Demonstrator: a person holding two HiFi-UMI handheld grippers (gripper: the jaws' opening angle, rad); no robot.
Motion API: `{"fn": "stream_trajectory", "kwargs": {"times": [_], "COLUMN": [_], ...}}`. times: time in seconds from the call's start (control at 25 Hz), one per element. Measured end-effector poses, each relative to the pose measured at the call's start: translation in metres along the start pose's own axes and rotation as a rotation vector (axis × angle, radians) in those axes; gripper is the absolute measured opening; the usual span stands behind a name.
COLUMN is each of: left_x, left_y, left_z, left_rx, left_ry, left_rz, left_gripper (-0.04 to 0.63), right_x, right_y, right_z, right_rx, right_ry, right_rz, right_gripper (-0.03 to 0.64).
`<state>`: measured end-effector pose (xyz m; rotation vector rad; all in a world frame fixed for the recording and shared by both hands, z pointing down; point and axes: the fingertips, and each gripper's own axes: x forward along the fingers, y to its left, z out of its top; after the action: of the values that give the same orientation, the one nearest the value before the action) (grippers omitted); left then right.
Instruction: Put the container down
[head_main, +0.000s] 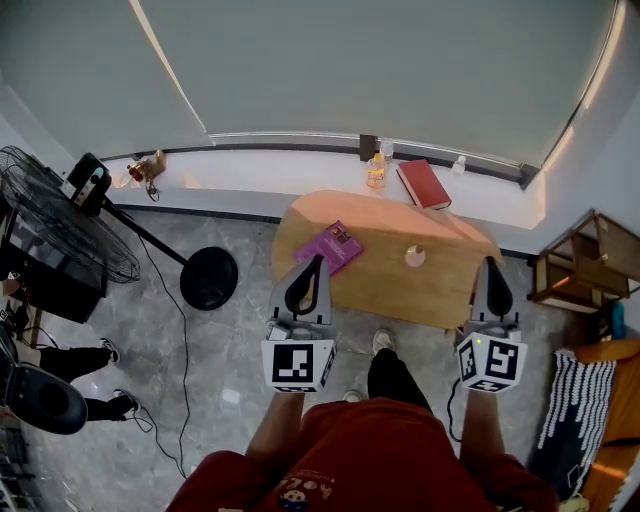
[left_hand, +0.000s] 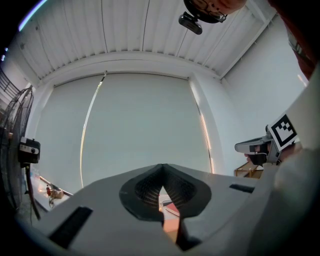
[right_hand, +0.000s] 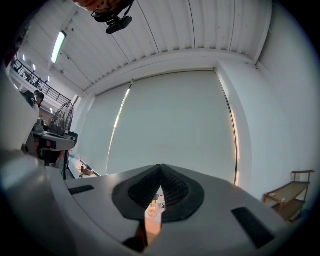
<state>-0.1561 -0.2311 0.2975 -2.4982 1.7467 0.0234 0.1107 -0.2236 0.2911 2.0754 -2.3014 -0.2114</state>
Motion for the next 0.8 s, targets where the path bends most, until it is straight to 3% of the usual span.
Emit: {"fn": "stream_trajectory", "kwargs": {"times": [0.8], "left_x": [0.018], "left_y": [-0.014], "left_z": [-0.001], "left_rx": [-0.002], "left_ry": [-0.005], "left_rz": [-0.033], "left_gripper": [0.005], "right_x": [0.007], "right_y": [-0.002], "right_z": [-0.017], "right_rx": [-0.024], "right_ry": [0.047], "right_rz": [0.003], "right_gripper": [-0.003]}}
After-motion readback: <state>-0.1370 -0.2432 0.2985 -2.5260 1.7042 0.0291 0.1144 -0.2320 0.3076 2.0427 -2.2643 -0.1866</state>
